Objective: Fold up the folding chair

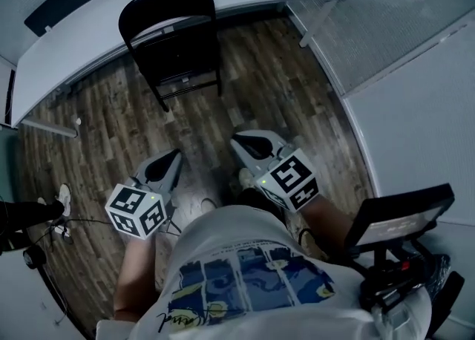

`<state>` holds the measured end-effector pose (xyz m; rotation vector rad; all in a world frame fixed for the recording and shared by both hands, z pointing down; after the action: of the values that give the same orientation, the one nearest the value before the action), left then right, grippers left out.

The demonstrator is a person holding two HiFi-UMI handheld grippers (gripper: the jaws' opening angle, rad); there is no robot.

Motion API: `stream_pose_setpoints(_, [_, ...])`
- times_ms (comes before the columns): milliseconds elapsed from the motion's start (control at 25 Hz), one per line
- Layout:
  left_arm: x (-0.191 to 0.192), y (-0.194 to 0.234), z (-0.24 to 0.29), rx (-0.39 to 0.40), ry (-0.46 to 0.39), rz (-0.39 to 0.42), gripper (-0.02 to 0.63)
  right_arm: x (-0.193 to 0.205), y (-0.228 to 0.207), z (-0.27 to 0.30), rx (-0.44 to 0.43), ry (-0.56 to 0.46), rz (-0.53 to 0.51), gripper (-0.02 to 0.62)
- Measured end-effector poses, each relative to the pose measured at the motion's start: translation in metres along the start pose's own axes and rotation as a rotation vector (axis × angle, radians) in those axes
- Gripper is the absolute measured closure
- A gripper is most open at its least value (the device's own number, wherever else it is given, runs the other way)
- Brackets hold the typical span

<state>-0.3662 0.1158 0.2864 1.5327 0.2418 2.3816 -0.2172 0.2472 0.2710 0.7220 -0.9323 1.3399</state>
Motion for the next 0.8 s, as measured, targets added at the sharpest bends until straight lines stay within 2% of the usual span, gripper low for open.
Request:
stream_pose_setpoints(360, [0.023,-0.004,-0.026,0.027,0.013,0.007,0.600,0.008,0.041,-0.007,0.018,-0.002,-0.012,0.594])
stream_pose_setpoints(800, [0.033,-0.017,-0.024,0.055,0.014,0.003,0.600,0.011,0.045,-0.024,0.040,0.012,-0.047,0.594])
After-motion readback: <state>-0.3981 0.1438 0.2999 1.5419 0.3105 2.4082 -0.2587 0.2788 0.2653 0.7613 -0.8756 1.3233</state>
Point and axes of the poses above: the fingertips, and each gripper's own axes: z forward along the fingers, y to its left, x out of its underside, the point moved 6 cm from there along -z, backward along the fingers, and after that the axes turned 3 degrees about -x, right-handed, at the moved point
